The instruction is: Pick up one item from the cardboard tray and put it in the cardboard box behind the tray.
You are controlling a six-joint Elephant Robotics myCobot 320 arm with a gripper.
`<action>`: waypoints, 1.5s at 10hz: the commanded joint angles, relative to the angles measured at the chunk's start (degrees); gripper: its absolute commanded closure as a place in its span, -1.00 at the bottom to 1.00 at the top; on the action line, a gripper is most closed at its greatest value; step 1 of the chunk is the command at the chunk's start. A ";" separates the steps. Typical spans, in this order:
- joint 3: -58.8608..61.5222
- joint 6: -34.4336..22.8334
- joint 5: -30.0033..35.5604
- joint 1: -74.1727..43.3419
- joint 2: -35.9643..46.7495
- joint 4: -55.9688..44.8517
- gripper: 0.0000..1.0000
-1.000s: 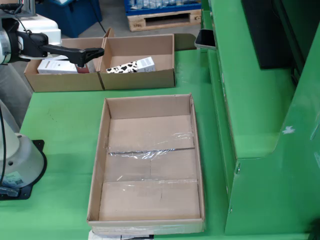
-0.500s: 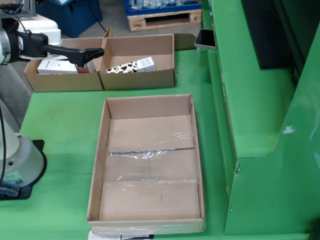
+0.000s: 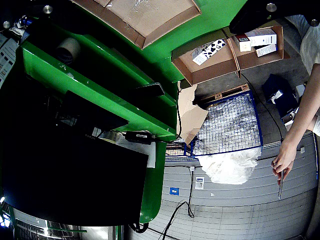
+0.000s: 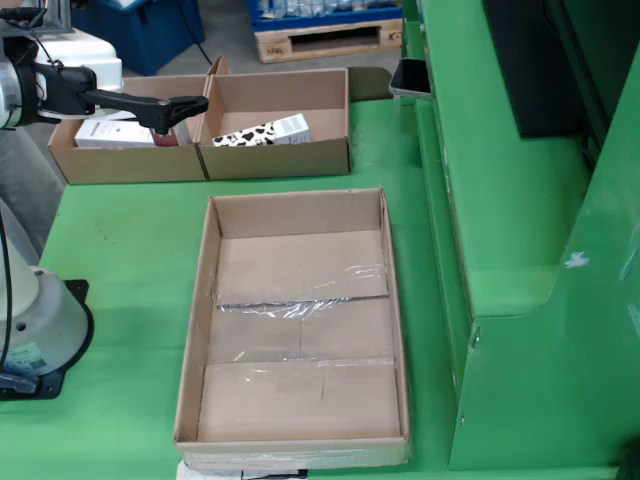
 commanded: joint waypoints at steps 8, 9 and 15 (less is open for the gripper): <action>6.30 16.68 -24.77 3.51 -9.88 12.27 -1.00; 6.30 16.68 -24.77 3.51 -9.88 12.27 -1.00; 66.88 26.06 -14.60 -0.42 -41.58 -39.76 -1.00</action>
